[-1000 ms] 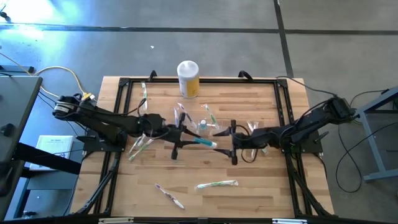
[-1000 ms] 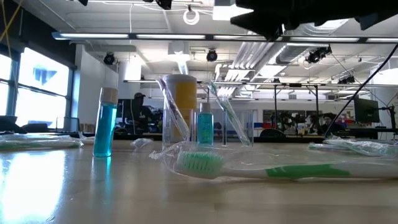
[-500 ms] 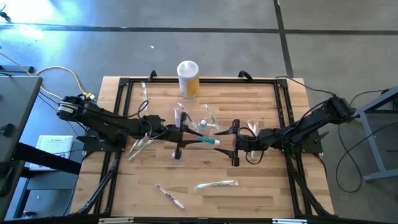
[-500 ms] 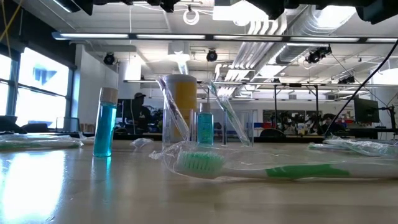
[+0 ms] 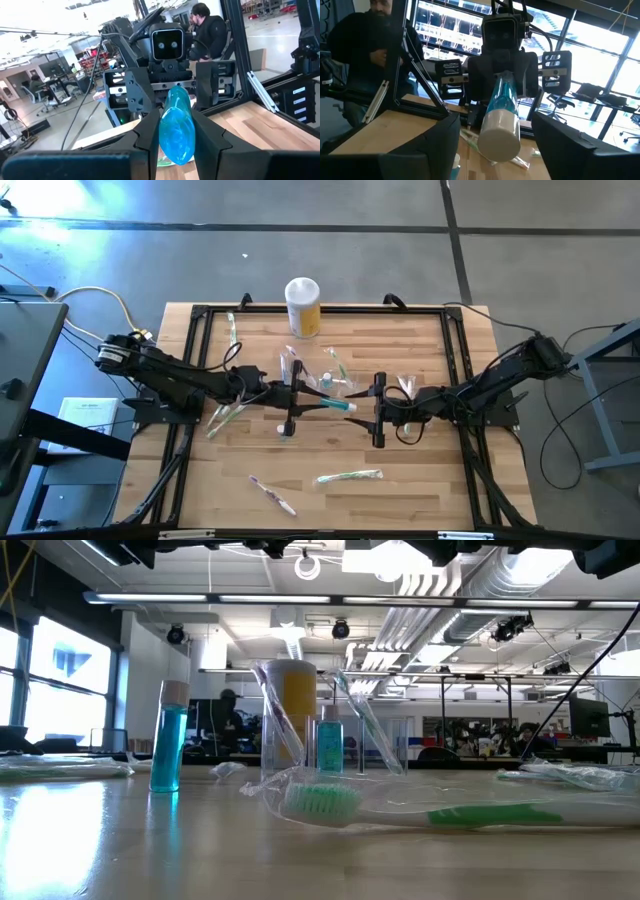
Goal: Pick & Place toothbrushing station
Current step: Put the top mouthwash into the middle section of the transparent organizer
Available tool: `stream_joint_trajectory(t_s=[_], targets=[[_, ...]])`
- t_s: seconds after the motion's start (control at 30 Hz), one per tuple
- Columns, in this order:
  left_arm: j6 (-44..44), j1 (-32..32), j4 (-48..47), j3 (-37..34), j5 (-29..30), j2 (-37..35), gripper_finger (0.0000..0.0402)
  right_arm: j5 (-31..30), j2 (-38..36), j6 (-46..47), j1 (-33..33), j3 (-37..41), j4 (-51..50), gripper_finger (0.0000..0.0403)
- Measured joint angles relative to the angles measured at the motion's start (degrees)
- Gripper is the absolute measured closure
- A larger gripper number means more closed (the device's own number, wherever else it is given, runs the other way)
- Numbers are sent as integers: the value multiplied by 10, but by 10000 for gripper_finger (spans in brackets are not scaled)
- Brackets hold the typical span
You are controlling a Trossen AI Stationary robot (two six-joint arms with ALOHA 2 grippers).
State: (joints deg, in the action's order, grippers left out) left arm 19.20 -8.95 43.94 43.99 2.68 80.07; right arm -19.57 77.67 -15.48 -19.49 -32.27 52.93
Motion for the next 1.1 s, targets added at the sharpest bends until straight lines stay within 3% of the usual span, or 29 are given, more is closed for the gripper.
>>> stream_joint_trajectory(t_s=[0.37,0.53,0.83,1.1], targets=[[0,0,-1,0,5,-1,322,-6,0,-20,1,1,2,312],[1,0,-8,0,7,-1,317,-8,0,-28,1,1,0,312],[-1,-1,-12,0,52,0,215,-19,0,-28,1,1,-11,312],[4,0,-34,0,61,0,171,-26,0,-15,1,1,-31,312]])
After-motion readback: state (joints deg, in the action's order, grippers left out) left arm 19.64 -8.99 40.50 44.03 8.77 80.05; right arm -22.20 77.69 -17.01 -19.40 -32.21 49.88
